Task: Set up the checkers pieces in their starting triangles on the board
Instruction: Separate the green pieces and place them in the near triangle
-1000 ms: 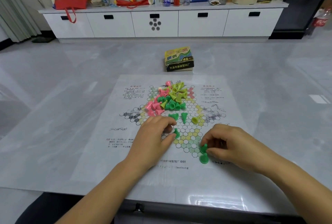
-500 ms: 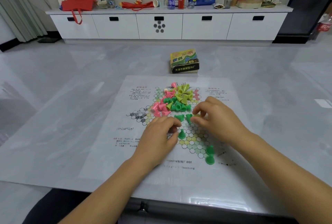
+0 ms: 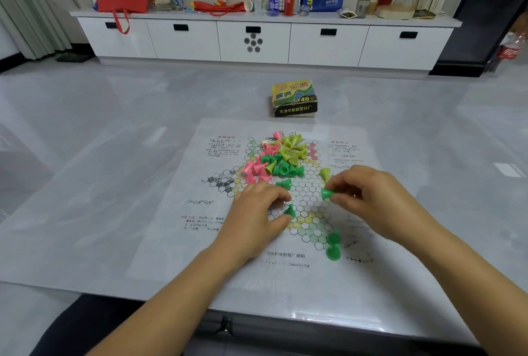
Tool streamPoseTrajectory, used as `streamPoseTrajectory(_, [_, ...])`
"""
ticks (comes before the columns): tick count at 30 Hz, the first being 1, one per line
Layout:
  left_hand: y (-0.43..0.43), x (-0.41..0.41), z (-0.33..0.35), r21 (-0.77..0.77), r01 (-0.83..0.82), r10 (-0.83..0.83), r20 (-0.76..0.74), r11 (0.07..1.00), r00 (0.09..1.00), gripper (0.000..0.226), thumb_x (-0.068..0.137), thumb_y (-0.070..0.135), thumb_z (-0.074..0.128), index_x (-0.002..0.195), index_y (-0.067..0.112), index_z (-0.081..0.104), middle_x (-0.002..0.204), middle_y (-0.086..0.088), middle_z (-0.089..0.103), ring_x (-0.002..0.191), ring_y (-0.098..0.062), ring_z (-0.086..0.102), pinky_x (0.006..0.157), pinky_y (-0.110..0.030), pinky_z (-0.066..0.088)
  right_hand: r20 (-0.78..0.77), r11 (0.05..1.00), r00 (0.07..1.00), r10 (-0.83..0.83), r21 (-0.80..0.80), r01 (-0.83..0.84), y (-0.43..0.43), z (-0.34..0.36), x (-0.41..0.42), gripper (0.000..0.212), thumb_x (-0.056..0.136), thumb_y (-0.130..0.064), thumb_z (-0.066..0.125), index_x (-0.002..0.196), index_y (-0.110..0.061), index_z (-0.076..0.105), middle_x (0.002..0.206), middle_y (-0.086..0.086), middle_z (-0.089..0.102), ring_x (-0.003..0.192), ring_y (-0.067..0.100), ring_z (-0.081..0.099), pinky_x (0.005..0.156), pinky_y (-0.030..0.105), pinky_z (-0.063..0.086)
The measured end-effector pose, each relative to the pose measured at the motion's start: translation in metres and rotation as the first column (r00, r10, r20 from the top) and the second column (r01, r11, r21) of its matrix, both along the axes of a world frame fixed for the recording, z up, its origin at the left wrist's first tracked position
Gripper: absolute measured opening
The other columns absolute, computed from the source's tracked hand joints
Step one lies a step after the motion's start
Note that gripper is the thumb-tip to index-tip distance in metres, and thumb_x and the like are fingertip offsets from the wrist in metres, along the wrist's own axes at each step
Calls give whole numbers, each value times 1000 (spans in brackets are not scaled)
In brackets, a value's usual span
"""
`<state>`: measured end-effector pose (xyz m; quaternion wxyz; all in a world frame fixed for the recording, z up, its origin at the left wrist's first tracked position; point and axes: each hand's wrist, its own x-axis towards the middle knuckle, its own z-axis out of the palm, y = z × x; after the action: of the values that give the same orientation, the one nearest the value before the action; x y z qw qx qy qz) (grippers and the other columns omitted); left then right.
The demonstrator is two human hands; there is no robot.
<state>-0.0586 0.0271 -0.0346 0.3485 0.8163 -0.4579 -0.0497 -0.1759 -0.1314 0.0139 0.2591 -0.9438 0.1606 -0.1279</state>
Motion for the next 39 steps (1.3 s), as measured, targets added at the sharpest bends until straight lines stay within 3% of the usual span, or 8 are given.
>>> streamPoseTrajectory(2, [0, 0, 0, -4, -8, 8, 2, 1000, 1000, 27, 80, 25, 66, 106, 20, 61, 101, 5, 56, 95, -9, 44, 90, -27, 37, -11, 999, 999, 35, -31, -35, -1, -6, -7, 17, 85, -12, 59, 98, -18, 69, 85, -12, 53, 74, 0, 50, 67, 4, 35])
streamPoseTrajectory(6, [-1, -1, -1, -16, -13, 13, 5, 1000, 1000, 24, 79, 24, 67, 102, 19, 64, 96, 10, 52, 94, -8, 44, 91, -28, 37, -93, 988, 994, 59, -139, -72, -5, -12, -13, 23, 88, -10, 54, 105, -20, 66, 87, -13, 46, 75, 6, 44, 70, 16, 34])
streamPoseTrajectory(9, [-1, -1, -1, -20, -15, 15, 14, 1000, 1000, 23, 80, 24, 67, 102, 19, 64, 97, 8, 54, 94, -8, 43, 91, -29, 36, -124, 982, 989, 84, -158, -103, -4, -12, -16, 18, 86, -11, 53, 97, -21, 62, 78, -21, 43, 77, 9, 47, 66, 14, 35])
streamPoseTrajectory(14, [-2, 0, -2, -17, -21, 21, 10, 1000, 1000, 23, 79, 23, 67, 102, 18, 65, 97, 8, 54, 94, -8, 43, 91, -29, 36, -162, 966, 978, 132, -202, -164, 0, -10, -15, 19, 88, -14, 52, 100, -22, 64, 90, -14, 45, 78, 7, 43, 72, 19, 38])
streamPoseTrajectory(26, [-2, -3, -1, -25, -26, 26, 5, 999, 1000, 21, 81, 22, 65, 100, 16, 67, 100, 1, 58, 95, -10, 43, 91, -29, 33, -170, 984, 972, 164, -43, -173, -3, -18, -13, 16, 82, -12, 60, 96, -21, 62, 80, -19, 48, 71, -3, 48, 65, 7, 37])
streamPoseTrajectory(33, [-1, -3, 1, -19, -26, 27, 24, 999, 999, 21, 81, 23, 65, 101, 16, 67, 96, 6, 54, 94, -8, 41, 90, -26, 32, -145, 986, 976, 164, 53, -158, -5, -22, -12, 17, 81, -10, 63, 93, -22, 63, 83, -14, 55, 75, 2, 54, 69, 12, 43])
streamPoseTrajectory(36, [-1, -4, 1, -19, -23, 24, 22, 1000, 999, 21, 81, 24, 65, 101, 17, 67, 95, 7, 52, 94, -8, 40, 89, -25, 31, -134, 983, 977, 168, 103, -155, -7, -23, -12, 22, 80, -7, 62, 91, -26, 62, 83, -16, 55, 79, -9, 51, 68, 7, 41])
streamPoseTrajectory(39, [-1, -4, 3, -20, -24, 24, 11, 1000, 1000, 20, 81, 23, 65, 100, 16, 67, 95, 7, 53, 94, -9, 42, 89, -26, 32, -115, 985, 986, 123, 137, -107, -10, -21, -13, 25, 83, -7, 56, 88, -32, 56, 84, -17, 58, 78, -6, 53, 66, 5, 41])
